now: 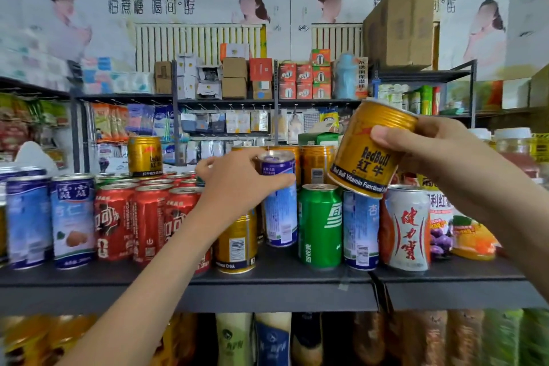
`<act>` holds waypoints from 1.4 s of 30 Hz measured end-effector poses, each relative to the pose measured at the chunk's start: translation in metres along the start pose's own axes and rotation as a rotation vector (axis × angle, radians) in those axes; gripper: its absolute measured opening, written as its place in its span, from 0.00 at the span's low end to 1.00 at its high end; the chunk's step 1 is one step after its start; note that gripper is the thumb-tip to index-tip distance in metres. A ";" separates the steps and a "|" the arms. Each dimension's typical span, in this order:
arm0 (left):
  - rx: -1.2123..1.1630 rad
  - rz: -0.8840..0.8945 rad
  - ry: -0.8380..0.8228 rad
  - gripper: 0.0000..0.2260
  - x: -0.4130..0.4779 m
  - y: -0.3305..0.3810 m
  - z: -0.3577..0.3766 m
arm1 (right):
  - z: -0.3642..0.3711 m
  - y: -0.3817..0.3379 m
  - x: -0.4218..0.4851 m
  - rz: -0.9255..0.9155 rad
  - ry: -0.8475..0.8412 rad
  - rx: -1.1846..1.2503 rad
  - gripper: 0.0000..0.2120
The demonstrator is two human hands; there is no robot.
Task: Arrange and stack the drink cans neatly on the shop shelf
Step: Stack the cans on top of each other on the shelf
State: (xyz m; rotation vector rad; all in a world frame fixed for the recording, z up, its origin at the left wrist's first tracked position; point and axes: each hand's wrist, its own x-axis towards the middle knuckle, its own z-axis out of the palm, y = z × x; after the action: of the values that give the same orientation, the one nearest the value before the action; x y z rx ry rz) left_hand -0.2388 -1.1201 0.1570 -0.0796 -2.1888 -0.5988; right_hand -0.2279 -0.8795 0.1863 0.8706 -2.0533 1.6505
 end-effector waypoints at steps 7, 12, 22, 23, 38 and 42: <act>-0.414 0.030 0.116 0.13 -0.013 0.002 -0.049 | 0.010 0.003 -0.001 -0.056 -0.085 0.012 0.19; -0.699 -0.030 0.106 0.25 -0.035 -0.016 -0.087 | 0.027 0.001 0.006 -0.041 -0.259 -0.066 0.25; -0.653 -0.195 -0.088 0.26 -0.072 -0.054 -0.100 | 0.075 0.002 0.037 -0.044 -0.575 -0.521 0.20; -0.663 -0.202 -0.105 0.26 -0.073 -0.055 -0.098 | 0.077 0.005 0.039 -0.044 -0.583 -0.568 0.20; -0.787 -0.252 -0.168 0.12 -0.080 -0.073 -0.072 | 0.102 0.014 0.053 0.034 -0.713 -0.913 0.24; -0.773 -0.254 -0.155 0.12 -0.081 -0.078 -0.067 | 0.103 0.017 0.051 0.075 -0.704 -1.001 0.32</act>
State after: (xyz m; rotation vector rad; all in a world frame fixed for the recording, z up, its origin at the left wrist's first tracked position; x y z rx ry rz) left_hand -0.1587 -1.2073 0.1013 -0.2623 -2.0011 -1.6006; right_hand -0.2669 -0.9890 0.1802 1.0288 -2.8949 0.1262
